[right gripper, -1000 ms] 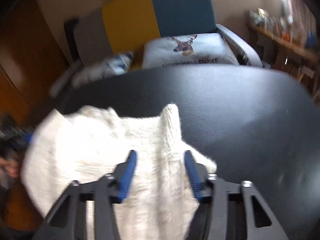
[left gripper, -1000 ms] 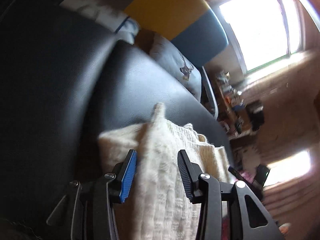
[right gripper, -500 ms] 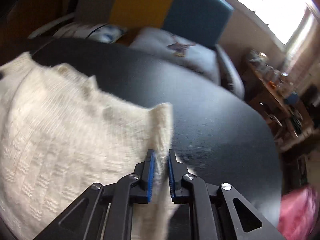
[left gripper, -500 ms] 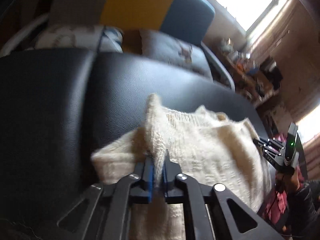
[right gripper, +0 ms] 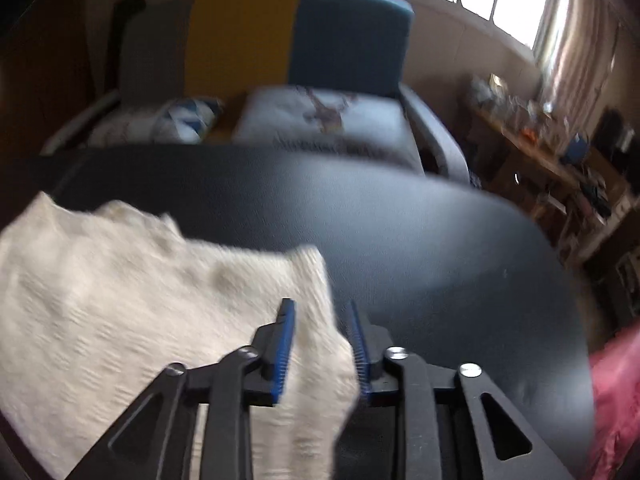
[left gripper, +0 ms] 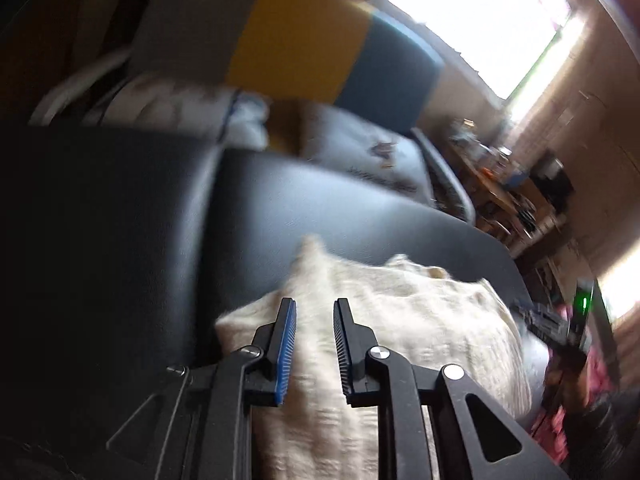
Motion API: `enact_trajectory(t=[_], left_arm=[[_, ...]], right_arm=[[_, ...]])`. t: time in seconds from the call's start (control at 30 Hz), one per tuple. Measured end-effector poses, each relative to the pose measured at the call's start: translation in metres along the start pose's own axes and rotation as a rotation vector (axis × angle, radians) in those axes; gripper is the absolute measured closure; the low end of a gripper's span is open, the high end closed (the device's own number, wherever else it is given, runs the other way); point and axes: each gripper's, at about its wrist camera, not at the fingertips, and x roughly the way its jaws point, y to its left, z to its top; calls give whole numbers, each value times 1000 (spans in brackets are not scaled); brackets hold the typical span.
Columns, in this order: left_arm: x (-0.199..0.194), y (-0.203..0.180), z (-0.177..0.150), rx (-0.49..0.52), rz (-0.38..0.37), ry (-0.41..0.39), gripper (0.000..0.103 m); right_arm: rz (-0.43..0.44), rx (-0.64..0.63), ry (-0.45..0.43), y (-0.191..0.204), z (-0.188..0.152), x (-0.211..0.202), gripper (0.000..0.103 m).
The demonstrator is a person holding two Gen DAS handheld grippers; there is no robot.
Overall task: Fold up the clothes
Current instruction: 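Release the sweater and press the folded bundle flat with both open grippers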
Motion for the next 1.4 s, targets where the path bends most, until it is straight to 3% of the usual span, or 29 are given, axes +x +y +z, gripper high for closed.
enact_trajectory(t=[0.03,0.1,0.17,0.3,0.37,0.4,0.43,0.47,0.53,0.63,0.73,0.97,1.07,1.13,1.27,1.33,1.4], left_arm=[[3,-9,3,39,-8,16,82],[21,-25,6,109,12,74,81],[49,-38,8,163,32,153,81],[103,-54,11,212,56,299,75],[126,-54,9,203,61,346,75],[128,-56,7,214,53,340,78],[128,-58,5,229,42,329,92],[124,-59,2,233,40,313,97],[110,-60,0,211,26,238,99],[77,-58,2,143,-39,67,99],[68,-55,13,79,-53,-58,99],[127,-40,2,53,28,66,98],[121,-39,-9,59,15,91,97],[111,-41,-16,62,-6,111,97],[64,-18,-34,-91,-144,100,87],[27,1,-42,-153,-187,37,83],[-5,27,-48,-190,-178,-14,78]], right_arm=[[60,-1,-14,10,4,-2,42],[167,-17,-12,31,8,-2,35],[230,-44,11,55,10,4,35],[221,-80,109,85,7,36,35],[210,-90,171,96,1,54,51],[199,-97,187,101,-4,61,72],[184,-105,170,105,-9,63,74],[174,-115,143,109,-13,60,76],[159,-142,106,117,-15,49,94],[133,-117,89,116,-16,50,95],[107,-79,80,114,-15,54,95],[56,15,62,109,-14,62,94],[99,35,79,114,-21,54,94],[109,5,91,117,-29,47,94],[135,-29,94,120,-40,32,92],[154,7,94,114,-40,23,82],[155,34,53,111,-39,7,74]])
